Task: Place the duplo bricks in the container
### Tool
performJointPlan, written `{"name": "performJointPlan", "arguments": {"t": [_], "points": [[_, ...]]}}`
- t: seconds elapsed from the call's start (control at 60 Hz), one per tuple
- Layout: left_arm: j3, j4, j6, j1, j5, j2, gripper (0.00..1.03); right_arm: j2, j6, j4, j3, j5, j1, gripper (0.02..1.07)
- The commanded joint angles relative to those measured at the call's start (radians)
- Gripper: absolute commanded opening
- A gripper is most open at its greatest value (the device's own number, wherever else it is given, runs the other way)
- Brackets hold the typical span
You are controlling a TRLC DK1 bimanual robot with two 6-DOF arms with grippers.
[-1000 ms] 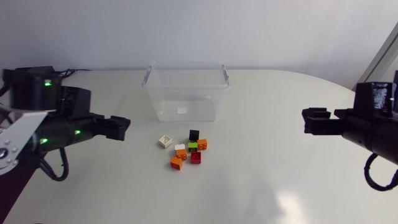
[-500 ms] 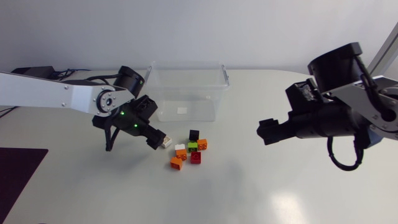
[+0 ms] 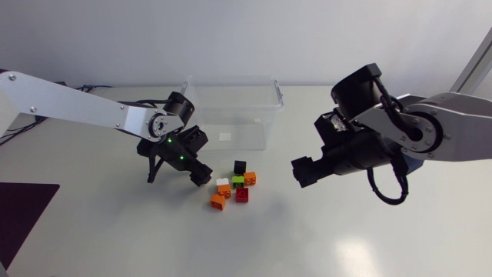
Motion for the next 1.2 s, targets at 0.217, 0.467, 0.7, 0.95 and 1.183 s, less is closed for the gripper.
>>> {"name": "performJointPlan", "arguments": {"t": [0.217, 0.467, 0.7, 0.95, 1.183], "points": [[0.012, 0.067, 0.028, 0.002, 0.019, 0.045, 0.54, 0.069, 0.01, 0.015, 0.044, -0.001, 0.046, 1.02], [0.02, 0.068, 0.033, 0.0, 0.021, 0.071, 0.38, 0.149, 0.024, 0.044, 0.081, -0.001, 0.062, 1.02], [-0.003, 0.036, 0.054, 0.016, 0.036, -0.022, 0.33, 0.284, 0.093, 0.042, 0.173, 0.022, 0.127, 1.02], [-0.017, 0.027, 0.056, 0.032, 0.09, -0.168, 0.33, 0.444, 0.16, -0.001, 0.287, 0.034, 0.176, 1.02], [-0.006, 0.024, 0.048, 0.06, 0.128, -0.263, 0.33, 0.591, 0.209, -0.097, 0.454, 0.04, 0.164, 1.02]]}}
